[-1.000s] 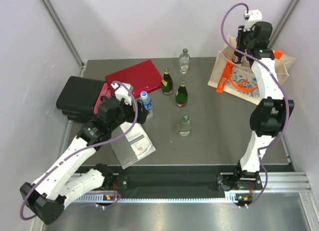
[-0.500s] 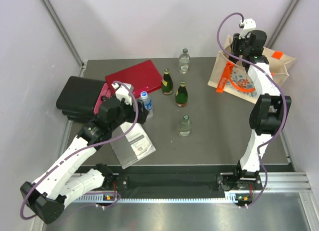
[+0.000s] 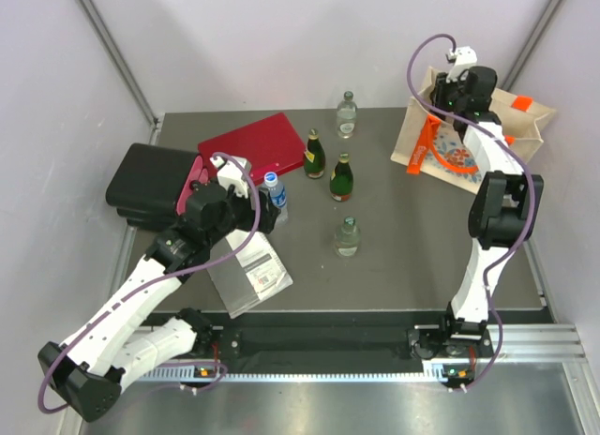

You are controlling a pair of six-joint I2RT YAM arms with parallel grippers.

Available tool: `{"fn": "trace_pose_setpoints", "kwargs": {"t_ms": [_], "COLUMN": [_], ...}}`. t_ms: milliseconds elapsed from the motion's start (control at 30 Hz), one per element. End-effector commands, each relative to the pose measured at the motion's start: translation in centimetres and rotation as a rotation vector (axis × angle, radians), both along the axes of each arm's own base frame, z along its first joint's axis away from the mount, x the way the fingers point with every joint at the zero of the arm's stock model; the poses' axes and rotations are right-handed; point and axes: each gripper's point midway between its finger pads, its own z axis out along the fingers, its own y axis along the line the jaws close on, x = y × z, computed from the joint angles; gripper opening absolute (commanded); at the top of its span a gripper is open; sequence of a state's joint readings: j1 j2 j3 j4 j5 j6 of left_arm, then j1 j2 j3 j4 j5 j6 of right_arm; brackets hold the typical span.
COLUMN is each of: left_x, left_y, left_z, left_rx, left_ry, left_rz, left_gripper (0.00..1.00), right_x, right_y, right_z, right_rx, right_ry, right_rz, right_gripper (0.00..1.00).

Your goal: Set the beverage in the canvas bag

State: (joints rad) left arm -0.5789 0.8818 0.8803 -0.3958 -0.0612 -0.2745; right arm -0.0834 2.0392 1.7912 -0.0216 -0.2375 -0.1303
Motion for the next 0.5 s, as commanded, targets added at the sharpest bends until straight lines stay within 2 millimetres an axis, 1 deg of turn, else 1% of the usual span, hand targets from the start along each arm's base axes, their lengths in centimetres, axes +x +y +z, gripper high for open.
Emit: {"fn": "trace_pose_setpoints", "kwargs": {"t_ms": [0, 67, 133, 167, 267, 300, 367, 400, 433, 467], "left_x": [0.7, 0.7, 0.8, 0.8, 0.9, 0.9, 0.8, 0.8, 0.8, 0.8], "left_y": [-0.4, -0.4, -0.4, -0.4, -0.3, -0.3, -0.4, -0.5, -0.5, -0.5], "left_z": [0.8, 0.9, 0.8, 0.7, 0.8, 0.7, 0.7, 0.7, 0.7, 0.7], "left_rx": [-0.013, -0.012, -0.010, -0.008, -0.006, -0.005, -0.007, -0.008, -0.009, -0.009], "left_ry": [-0.044, -0.044, -0.044, -0.042, -0.045, -0.043, -0.040, -0.040, -0.039, -0.039], "left_rz": [-0.001, 0.001, 0.002, 0.003, 0.007, 0.007, 0.003, -0.001, -0.003, -0.003], "left_gripper": [0.95, 0.95, 0.95, 0.95, 0.95, 0.95, 0.95, 0.95, 0.95, 0.95], "right_x": [1.2, 1.3, 1.3, 1.1, 1.0, 0.8, 0.5, 0.2, 0.0, -0.1], "right_y": [0.7, 0.8, 0.6, 0.4, -0.1, -0.4, -0.6, -0.9, -1.1, -1.2], "right_z": [7.9, 7.0, 6.8, 6.1, 5.3, 5.5, 5.7, 6.4, 6.8, 7.2], "right_rx": [0.008, 0.017, 0.023, 0.027, 0.019, 0.010, 0.001, -0.002, -0.004, -0.002], "right_ry": [-0.272, -0.259, -0.262, -0.251, -0.238, -0.241, -0.246, -0.258, -0.266, -0.267], "right_rz": [0.054, 0.054, 0.040, 0.028, -0.003, -0.014, -0.030, -0.047, -0.056, -0.065], "right_gripper": [0.00, 0.00, 0.02, 0.03, 0.07, 0.08, 0.15, 0.18, 0.27, 0.31]}}
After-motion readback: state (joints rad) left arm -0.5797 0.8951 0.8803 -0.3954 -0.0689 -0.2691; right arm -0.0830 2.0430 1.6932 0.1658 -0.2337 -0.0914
